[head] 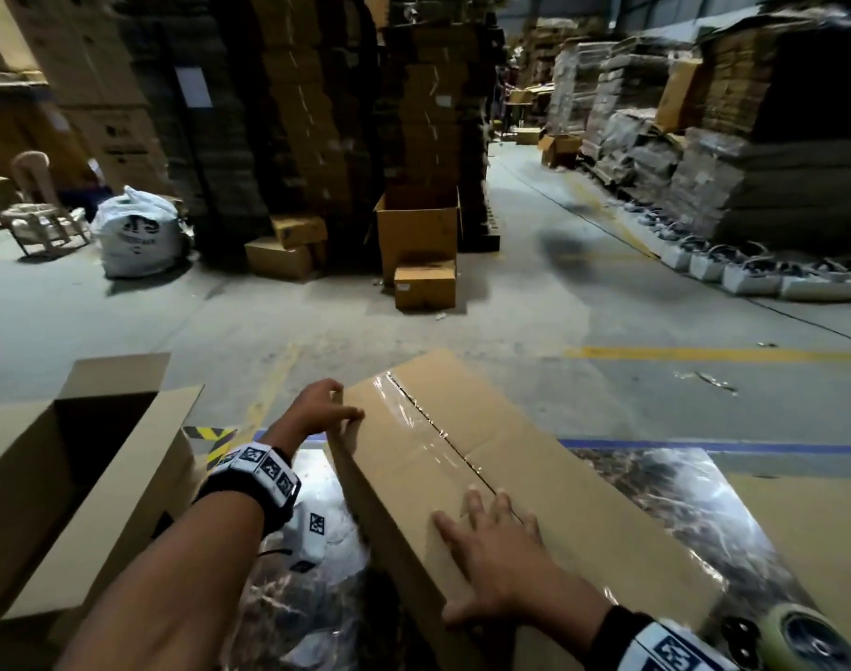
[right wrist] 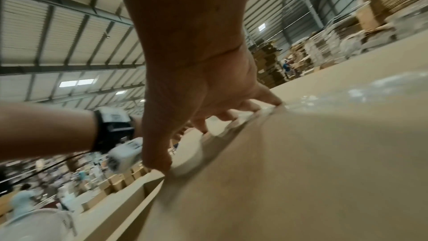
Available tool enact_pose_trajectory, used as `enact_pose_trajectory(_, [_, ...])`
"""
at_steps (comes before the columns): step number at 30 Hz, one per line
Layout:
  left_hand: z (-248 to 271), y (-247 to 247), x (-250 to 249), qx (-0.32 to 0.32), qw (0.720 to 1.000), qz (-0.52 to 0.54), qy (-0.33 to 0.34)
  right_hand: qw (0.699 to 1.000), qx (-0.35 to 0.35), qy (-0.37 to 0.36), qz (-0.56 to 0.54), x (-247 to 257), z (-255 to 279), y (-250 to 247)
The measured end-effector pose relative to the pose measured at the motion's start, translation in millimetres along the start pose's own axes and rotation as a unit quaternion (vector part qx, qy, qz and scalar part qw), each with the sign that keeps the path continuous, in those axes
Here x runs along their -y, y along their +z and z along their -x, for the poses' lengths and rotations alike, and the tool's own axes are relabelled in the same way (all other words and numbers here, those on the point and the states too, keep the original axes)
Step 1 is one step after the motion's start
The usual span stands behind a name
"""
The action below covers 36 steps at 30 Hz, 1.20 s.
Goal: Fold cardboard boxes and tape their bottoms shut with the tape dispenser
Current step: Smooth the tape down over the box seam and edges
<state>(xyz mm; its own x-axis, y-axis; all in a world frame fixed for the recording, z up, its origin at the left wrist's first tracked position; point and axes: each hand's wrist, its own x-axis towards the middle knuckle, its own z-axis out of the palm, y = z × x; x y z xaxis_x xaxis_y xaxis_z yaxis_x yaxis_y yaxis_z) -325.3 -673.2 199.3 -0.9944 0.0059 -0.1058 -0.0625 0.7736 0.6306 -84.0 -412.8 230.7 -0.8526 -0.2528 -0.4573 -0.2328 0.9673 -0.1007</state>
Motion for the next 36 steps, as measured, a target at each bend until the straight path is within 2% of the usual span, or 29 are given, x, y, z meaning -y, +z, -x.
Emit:
enact_pose_trajectory(5, [55.0, -17.1, 18.9, -0.072, 0.996, -0.010, -0.052, 0.997, -0.005, -0.046, 0.059, -45.4, -5.5, -8.6])
enact_pose_trajectory(7, [88.3, -15.3, 31.1, -0.074, 0.994, 0.005, -0.084, 0.995, 0.000, -0.040, 0.095, -59.3, -7.8, -12.4])
enact_pose_trajectory(10, [137.6, -4.1, 40.2, -0.061, 0.992, 0.037, -0.105, 0.993, 0.013, -0.011, 0.114, -72.9, -12.8, -22.0])
enact_pose_trajectory(14, [199.6, 25.5, 17.3, -0.047, 0.985, 0.117, -0.114, 0.997, 0.001, 0.042, 0.062, -80.2, -15.6, -33.3])
enact_pose_trajectory(16, [228.2, 40.1, -0.9, -0.011, 0.981, 0.162, -0.106, 0.997, -0.013, 0.068, 0.031, -83.0, -15.4, -39.8])
enact_pose_trajectory(18, [244.9, 47.0, -12.8, 0.053, 0.975, 0.191, -0.098, 0.996, -0.031, 0.087, 0.014, -83.0, -13.2, -44.1])
enact_pose_trajectory(20, [241.7, 44.6, -14.5, 0.087, 0.979, 0.165, -0.088, 0.993, -0.061, 0.102, -0.001, -77.3, -9.3, -41.2])
enact_pose_trajectory(21, [233.1, 40.9, -12.7, 0.068, 0.986, 0.133, -0.079, 0.991, -0.077, 0.105, -0.014, -71.7, -6.5, -36.5])
enact_pose_trajectory(24, [186.4, 23.5, -4.5, -0.079, 0.993, 0.064, -0.051, 0.987, -0.118, 0.101, -0.038, -44.2, 8.6, -11.8])
enact_pose_trajectory(26, [151.2, 14.4, -5.4, -0.145, 0.985, 0.086, -0.027, 0.986, -0.139, 0.085, -0.035, -22.4, 20.2, 8.3])
enact_pose_trajectory(28, [117.4, 10.8, -7.6, -0.125, 0.986, 0.112, -0.002, 0.987, -0.141, 0.068, -0.035, -10.9, 27.7, 28.0])
enact_pose_trajectory(31, [88.5, 21.3, -7.9, -0.020, 0.979, 0.199, -0.026, 0.989, -0.136, 0.043, -0.046, -21.1, 29.3, 48.6])
enact_pose_trajectory(32, [84.4, 29.0, -5.6, -0.004, 0.978, 0.208, -0.030, 0.988, -0.140, 0.036, -0.060, -27.6, 29.2, 51.0])
enact_pose_trajectory(36, [99.0, 50.4, -5.8, -0.053, 0.979, 0.199, -0.009, 0.978, -0.154, 0.045, -0.132, -48.9, 29.5, 43.7])
